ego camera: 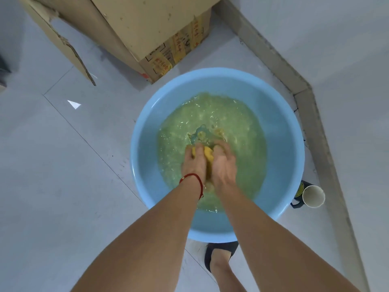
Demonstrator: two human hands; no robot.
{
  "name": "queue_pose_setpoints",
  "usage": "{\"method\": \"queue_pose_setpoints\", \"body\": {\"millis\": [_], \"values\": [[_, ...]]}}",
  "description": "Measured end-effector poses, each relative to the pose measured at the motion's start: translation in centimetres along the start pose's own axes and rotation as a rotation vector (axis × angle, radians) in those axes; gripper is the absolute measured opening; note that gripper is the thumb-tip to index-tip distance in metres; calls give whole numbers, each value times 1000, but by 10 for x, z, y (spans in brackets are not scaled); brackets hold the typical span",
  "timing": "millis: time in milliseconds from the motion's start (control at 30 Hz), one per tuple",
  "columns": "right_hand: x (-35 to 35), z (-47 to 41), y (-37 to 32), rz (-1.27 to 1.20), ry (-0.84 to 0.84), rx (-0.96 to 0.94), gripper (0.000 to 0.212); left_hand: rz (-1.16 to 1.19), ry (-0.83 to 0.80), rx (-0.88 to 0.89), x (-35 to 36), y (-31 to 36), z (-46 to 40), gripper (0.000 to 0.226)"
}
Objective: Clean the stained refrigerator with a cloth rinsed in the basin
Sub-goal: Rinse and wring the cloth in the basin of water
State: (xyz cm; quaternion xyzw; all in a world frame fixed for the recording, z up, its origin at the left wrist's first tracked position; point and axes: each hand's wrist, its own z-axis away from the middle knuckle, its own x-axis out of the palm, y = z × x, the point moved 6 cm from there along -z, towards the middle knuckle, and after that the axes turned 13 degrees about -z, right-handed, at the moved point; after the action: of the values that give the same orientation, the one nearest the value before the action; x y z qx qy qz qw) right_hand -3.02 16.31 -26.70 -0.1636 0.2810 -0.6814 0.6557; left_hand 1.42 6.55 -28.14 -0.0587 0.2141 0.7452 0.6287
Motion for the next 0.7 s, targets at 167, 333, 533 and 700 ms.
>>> {"method": "queue_pose_setpoints", "body": {"millis": [167,333,533,700], "values": [[2,11,-7,16,59,-28,40,52,-112,-13,1,16,7,42],[-7,6,-28,454,69,-275,56,-184,28,94,-9,19,32,35],[-30,0,-58,705,10,-261,54,16,-89,196,-35,46,83,22],[-63,25,-81,603,-280,-386,37,-44,-284,425,-61,80,128,29]]}}
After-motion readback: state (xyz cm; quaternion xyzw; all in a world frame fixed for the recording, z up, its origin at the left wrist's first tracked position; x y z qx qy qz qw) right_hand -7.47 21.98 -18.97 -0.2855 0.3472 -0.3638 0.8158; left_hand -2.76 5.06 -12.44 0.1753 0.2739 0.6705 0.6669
